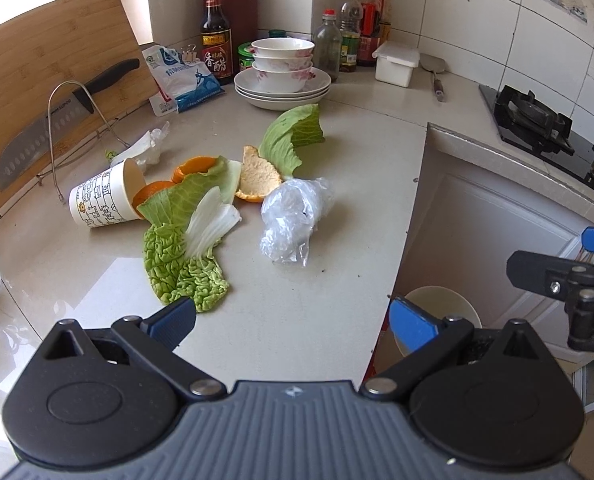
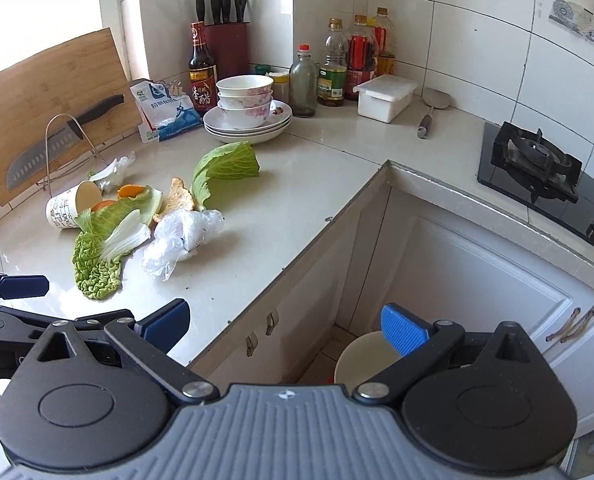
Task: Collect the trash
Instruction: 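Move both tools toward the scraps, left tool over the napa cabbage leaf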
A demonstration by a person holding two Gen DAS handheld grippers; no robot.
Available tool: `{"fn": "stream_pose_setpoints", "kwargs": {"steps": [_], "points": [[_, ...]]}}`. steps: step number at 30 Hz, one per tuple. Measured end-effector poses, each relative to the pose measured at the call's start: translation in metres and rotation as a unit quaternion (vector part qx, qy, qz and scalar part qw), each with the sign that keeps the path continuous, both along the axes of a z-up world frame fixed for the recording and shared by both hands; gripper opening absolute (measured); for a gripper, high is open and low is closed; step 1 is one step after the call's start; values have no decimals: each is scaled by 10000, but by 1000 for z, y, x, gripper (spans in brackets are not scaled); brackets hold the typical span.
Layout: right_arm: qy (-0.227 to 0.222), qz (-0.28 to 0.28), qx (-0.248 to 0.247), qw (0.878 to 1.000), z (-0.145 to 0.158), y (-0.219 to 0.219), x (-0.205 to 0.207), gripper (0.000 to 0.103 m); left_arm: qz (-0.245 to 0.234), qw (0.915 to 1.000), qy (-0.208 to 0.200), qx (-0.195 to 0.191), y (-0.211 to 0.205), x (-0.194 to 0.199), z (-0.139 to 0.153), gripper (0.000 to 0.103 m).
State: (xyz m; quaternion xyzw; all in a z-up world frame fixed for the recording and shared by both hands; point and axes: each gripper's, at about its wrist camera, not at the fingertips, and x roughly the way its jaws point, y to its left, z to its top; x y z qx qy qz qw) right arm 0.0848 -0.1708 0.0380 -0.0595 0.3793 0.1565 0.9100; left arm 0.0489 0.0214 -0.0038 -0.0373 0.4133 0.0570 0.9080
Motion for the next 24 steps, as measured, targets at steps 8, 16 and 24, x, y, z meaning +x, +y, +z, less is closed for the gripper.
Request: {"fn": "stream_pose_setpoints", "kwargs": {"steps": [8,16,24], "points": [[-219,641,100,9977,3,-21,45,103,448,9987,74,-235,-11,22,-3,102],[-288,1360,107,9902,0,-43,92,103,1043,9943,-159,119,-28,28,9,102],[-183,1898,393,9809,-9,-51,112,103,1048,9925,-84,619,-34,37,7,102]]}}
